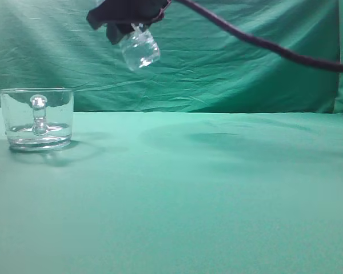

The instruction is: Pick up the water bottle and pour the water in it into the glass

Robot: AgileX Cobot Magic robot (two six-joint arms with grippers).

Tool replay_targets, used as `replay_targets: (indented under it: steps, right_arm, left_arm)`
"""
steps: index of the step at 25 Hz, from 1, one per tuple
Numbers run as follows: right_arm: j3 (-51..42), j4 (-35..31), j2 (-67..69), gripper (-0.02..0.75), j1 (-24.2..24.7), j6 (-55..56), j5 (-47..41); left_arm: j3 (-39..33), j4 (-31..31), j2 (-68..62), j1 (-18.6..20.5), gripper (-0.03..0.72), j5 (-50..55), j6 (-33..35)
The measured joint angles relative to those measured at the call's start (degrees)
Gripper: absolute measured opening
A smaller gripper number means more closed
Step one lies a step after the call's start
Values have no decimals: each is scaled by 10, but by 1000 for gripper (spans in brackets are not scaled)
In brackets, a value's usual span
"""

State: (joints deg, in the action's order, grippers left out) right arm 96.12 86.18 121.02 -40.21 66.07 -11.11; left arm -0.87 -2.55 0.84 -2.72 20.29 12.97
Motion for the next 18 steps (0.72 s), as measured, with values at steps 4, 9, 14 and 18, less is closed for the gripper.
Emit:
replay_targets:
  steps: [4, 9, 14, 18]
  right_arm:
    - [-44, -12, -57, 318, 0, 23, -12]
    - [-147, -28, -144, 318, 4, 49, -2]
    - [-254, -25, -219, 318, 51, 88, 106]
    - [-317, -16, -264, 318, 111, 102, 208]
  left_arm:
    - [0, 0, 0, 0, 0, 0, 0]
    - [0, 0, 0, 0, 0, 0, 0]
    - [0, 0, 0, 0, 0, 0, 0]
    - [0, 0, 0, 0, 0, 0, 0]
